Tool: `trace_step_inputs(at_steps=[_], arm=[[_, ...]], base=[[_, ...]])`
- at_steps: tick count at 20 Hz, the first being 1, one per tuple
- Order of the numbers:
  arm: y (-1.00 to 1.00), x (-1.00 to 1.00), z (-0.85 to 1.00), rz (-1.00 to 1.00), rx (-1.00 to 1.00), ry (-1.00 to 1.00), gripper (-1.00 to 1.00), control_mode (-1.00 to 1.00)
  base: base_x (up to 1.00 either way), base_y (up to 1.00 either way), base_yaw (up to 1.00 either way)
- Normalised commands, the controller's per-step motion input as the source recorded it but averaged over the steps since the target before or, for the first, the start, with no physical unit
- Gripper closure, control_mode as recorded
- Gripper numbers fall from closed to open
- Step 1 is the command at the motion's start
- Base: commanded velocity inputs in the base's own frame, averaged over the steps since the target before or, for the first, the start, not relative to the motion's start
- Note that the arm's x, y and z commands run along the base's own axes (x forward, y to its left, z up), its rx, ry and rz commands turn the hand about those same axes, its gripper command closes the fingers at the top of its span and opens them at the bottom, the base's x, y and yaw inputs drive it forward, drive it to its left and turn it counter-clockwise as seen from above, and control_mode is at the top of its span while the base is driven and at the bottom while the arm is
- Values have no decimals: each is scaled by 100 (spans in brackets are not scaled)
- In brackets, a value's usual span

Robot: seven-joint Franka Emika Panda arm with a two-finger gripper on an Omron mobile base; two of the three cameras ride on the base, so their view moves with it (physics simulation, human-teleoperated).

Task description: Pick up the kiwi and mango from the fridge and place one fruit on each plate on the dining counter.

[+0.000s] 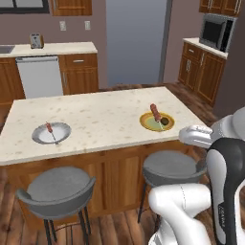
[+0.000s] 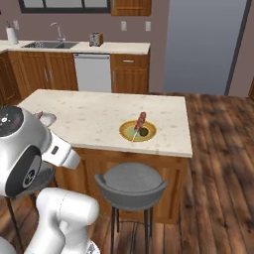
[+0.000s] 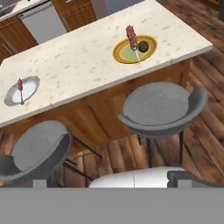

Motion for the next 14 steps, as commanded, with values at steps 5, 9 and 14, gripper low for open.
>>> trace_step_inputs(at_steps=[5,9,14], arm=[[0,0,0,0,0,0,-100,100],[0,0,0,0,0,0,-100,100],[0,0,0,0,0,0,-100,100]], base=[[-47,24,57],[-12,50,70],[-4,42,78]])
